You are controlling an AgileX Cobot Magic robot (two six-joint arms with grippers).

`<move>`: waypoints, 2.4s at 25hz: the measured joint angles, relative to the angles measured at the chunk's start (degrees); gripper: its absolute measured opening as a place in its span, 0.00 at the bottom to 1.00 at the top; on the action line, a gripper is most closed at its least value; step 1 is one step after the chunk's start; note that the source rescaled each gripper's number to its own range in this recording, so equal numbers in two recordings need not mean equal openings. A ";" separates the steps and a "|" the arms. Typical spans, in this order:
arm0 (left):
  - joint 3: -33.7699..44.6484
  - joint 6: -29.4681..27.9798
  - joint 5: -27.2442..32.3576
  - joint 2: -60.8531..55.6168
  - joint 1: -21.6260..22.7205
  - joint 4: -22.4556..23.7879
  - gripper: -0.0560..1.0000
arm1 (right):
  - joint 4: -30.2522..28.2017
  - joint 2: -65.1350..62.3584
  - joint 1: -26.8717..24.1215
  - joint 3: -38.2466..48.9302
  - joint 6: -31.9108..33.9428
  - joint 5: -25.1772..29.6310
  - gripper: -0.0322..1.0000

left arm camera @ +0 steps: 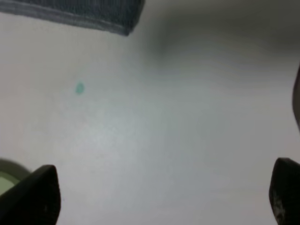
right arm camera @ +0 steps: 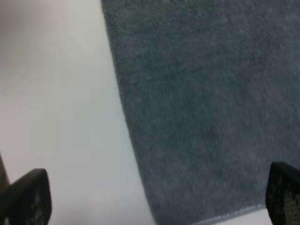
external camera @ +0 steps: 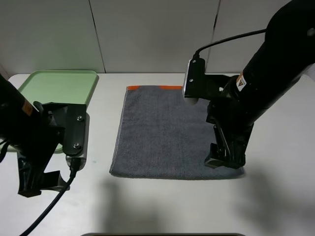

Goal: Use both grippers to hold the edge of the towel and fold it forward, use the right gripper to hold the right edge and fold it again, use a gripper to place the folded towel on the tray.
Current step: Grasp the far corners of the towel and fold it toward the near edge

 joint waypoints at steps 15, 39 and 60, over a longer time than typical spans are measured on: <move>0.00 9.33 -2.80 9.66 0.00 0.00 0.89 | -6.58 2.59 -0.35 0.00 -0.78 -2.59 1.00; 0.00 10.92 -5.40 9.66 0.00 -0.03 0.89 | -15.46 4.55 -1.45 13.28 -1.21 -15.75 1.00; 0.00 10.18 -5.41 9.66 0.00 -0.13 0.89 | -17.53 13.50 -8.70 13.28 -2.58 -19.31 1.00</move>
